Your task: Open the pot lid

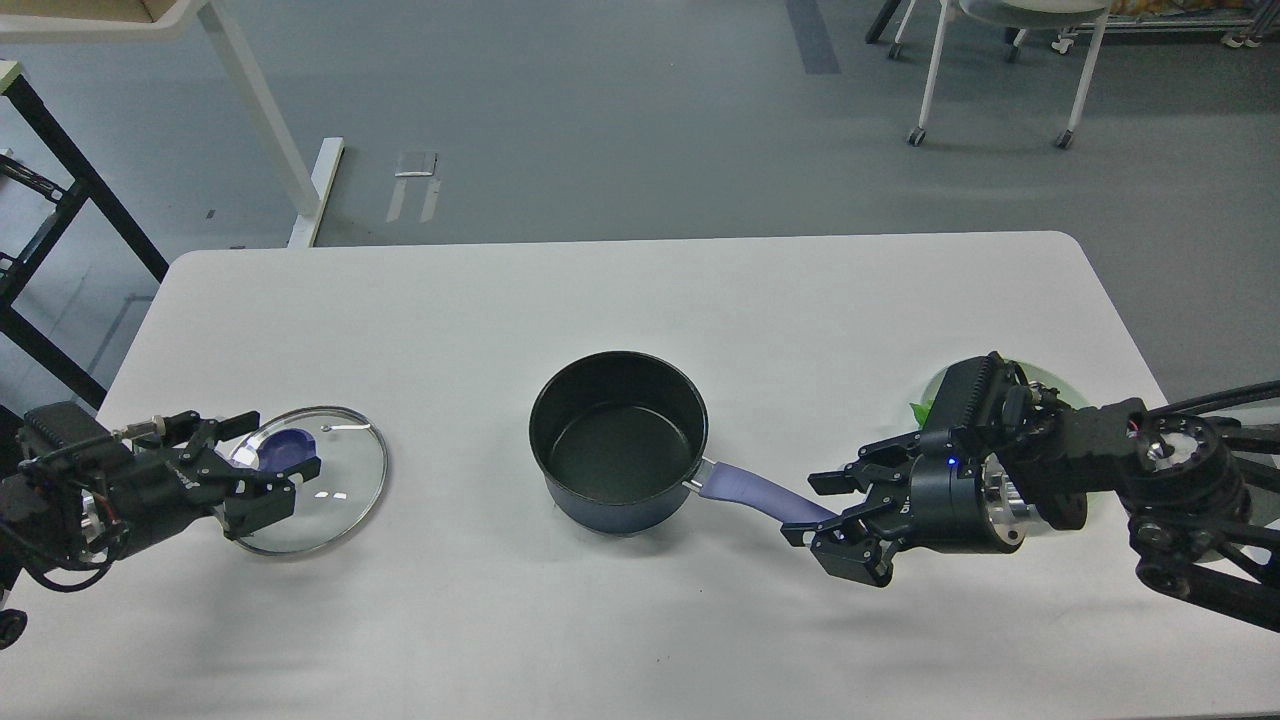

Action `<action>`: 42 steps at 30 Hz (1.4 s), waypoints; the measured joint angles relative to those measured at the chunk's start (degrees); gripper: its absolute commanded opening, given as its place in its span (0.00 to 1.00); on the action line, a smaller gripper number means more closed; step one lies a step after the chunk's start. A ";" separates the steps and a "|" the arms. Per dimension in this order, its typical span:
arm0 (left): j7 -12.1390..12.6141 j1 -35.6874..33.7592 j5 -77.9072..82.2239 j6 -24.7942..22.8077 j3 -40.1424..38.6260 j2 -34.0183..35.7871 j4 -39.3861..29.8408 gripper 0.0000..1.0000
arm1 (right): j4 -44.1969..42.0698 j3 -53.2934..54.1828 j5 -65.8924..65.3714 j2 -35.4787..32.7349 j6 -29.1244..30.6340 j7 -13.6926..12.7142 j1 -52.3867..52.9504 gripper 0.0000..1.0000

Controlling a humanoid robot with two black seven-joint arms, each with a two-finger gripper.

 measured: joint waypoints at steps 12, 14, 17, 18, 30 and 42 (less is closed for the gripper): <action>-1.01 -16.54 -54.48 -11.22 -1.47 -1.69 0.21 0.99 | -9.04 19.49 39.13 -3.84 0.26 -0.05 3.48 0.99; -1.02 -18.14 -62.33 -12.85 -2.95 -3.57 0.51 0.99 | -13.82 21.61 48.08 -3.37 0.17 -0.25 3.47 0.99; -1.02 -18.72 -70.93 -14.37 -5.50 -6.49 1.78 0.99 | -21.91 23.89 60.18 -1.18 -0.08 -0.35 3.28 0.99; -1.03 -18.76 -73.17 -14.89 -6.35 -7.51 2.38 0.99 | -24.77 24.38 63.72 0.03 -0.14 -0.34 3.28 0.99; -1.03 -16.80 -96.26 -24.19 -10.90 -21.06 15.88 1.00 | -58.27 34.08 98.73 22.10 -1.74 0.08 2.62 1.00; -1.03 -13.65 -99.35 -30.27 -19.06 -28.52 21.94 1.00 | -72.82 44.17 117.85 40.38 -1.68 -0.62 -0.11 1.00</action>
